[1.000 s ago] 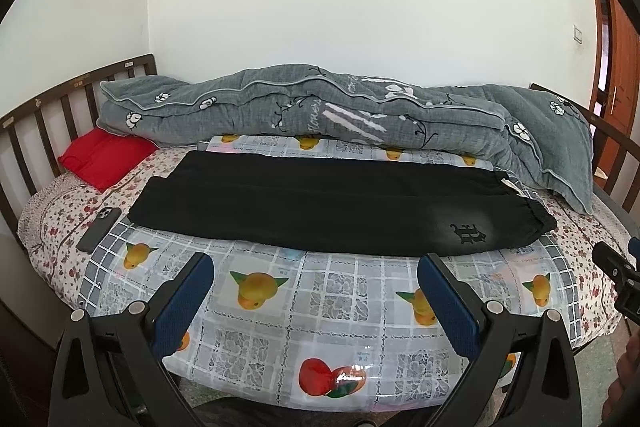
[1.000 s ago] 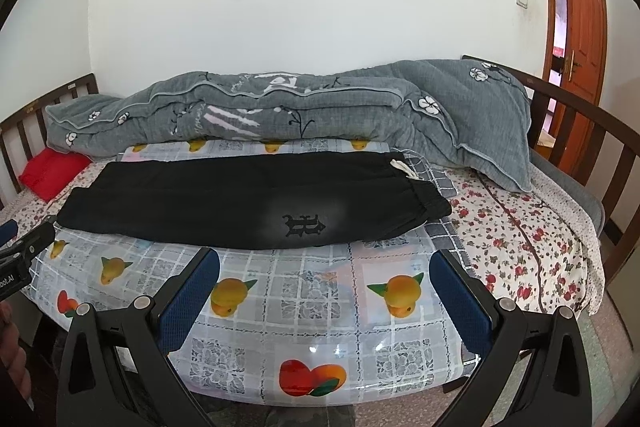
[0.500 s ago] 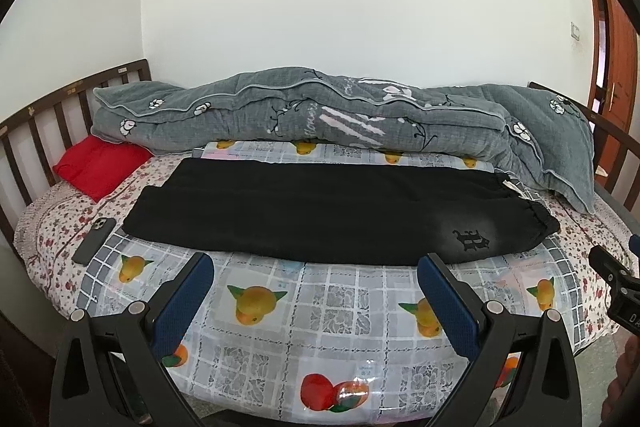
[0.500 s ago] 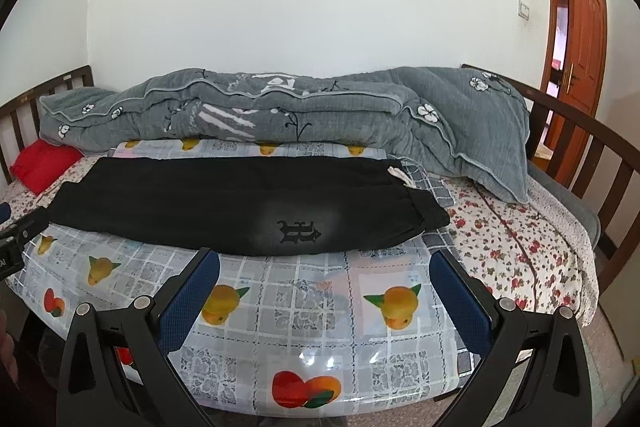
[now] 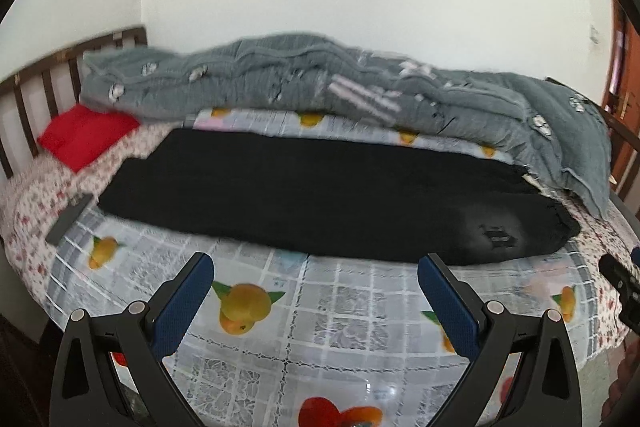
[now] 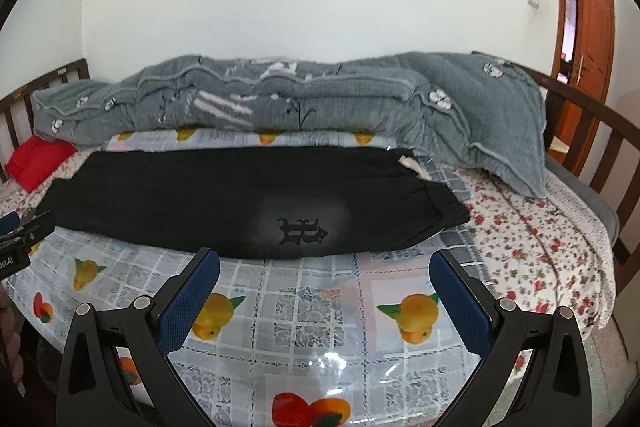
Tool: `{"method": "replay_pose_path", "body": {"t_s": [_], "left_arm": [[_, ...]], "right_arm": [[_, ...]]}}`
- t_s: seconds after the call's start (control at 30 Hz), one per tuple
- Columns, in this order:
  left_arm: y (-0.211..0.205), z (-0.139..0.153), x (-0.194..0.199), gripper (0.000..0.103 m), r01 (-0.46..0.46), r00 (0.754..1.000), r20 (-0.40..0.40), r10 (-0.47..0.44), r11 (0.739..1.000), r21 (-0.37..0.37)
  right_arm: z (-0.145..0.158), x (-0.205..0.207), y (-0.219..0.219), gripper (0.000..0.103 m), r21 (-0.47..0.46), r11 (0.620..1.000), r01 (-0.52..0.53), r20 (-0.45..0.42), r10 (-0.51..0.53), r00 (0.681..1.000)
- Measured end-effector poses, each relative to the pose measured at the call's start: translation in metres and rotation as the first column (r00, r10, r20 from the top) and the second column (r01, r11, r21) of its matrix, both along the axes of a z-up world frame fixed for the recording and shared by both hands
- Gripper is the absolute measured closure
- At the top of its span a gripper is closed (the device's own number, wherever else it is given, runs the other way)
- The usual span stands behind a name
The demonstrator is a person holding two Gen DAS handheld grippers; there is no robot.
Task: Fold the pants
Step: 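Grasp the black pants' waistband with both grippers side by side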
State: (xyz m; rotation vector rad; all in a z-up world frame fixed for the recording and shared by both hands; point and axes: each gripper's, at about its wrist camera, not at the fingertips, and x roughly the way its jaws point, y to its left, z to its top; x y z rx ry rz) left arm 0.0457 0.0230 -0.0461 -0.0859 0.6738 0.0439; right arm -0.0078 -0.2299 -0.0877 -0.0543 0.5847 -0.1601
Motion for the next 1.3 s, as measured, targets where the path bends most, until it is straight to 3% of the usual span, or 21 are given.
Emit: {"method": "replay_pose_path", "body": {"t_s": [0.17,0.3,0.43,0.57,0.67,0.8,0.97,1.1,1.17,1.2,1.23,1.27,1.3], "left_arm": [[0.031,-0.054,0.031,0.001,-0.046,0.995,-0.09,0.041,0.997,-0.057],[0.066,-0.097,0.052,0.003,-0.097,0.982,-0.17,0.085,0.993,-0.066],[0.11,-0.128,0.065,0.007,-0.159,0.97,-0.215,0.118,0.97,-0.183],[0.138,-0.13,0.07,0.007,-0.17,0.979,-0.155,0.135,0.956,-0.239],[0.154,-0.133,0.086,0.008,-0.178,0.978,-0.157,0.139,0.948,-0.264],[0.183,-0.135,0.107,0.015,-0.211,0.974,-0.158,0.165,0.916,-0.341],[0.228,-0.138,0.134,0.017,-0.333,0.942,-0.171,0.287,0.857,-0.394],[0.251,-0.139,0.154,0.035,-0.4,0.916,-0.202,0.346,0.826,-0.398],[0.255,-0.139,0.162,0.041,-0.403,0.912,-0.232,0.338,0.843,-0.356],[0.254,-0.137,0.167,0.054,-0.411,0.906,-0.246,0.346,0.856,-0.312],[0.253,-0.137,0.17,0.074,-0.421,0.898,-0.257,0.356,0.865,-0.272],[0.252,-0.135,0.175,0.081,-0.428,0.89,-0.269,0.367,0.877,-0.22],[0.251,-0.133,0.177,0.086,-0.416,0.894,-0.272,0.356,0.886,-0.206]], "right_arm": [[-0.053,0.032,-0.009,0.0,0.021,0.999,-0.037,-0.044,0.038,0.998],[-0.095,0.059,-0.034,0.001,0.035,0.999,0.022,-0.111,-0.018,0.994],[-0.112,0.078,-0.066,0.016,0.07,0.994,0.082,-0.156,-0.07,0.985],[-0.117,0.089,-0.097,0.019,0.13,0.984,0.12,-0.148,-0.1,0.984],[-0.12,0.098,-0.121,0.019,0.243,0.961,0.133,-0.143,-0.1,0.985],[-0.122,0.114,-0.129,0.019,0.289,0.945,0.151,-0.143,-0.114,0.983],[-0.123,0.14,-0.132,0.019,0.324,0.933,0.155,-0.153,-0.109,0.982],[-0.124,0.161,-0.137,0.019,0.341,0.924,0.176,-0.169,-0.123,0.978],[-0.125,0.169,-0.134,0.022,0.323,0.93,0.176,-0.18,-0.122,0.976],[-0.125,0.171,-0.133,0.027,0.306,0.936,0.176,-0.184,-0.123,0.975],[-0.124,0.173,-0.131,0.046,0.285,0.942,0.176,-0.19,-0.125,0.974],[-0.122,0.173,-0.13,0.065,0.282,0.945,0.167,-0.194,-0.115,0.974],[-0.12,0.173,-0.13,0.071,0.292,0.943,0.159,-0.19,-0.106,0.976]]}}
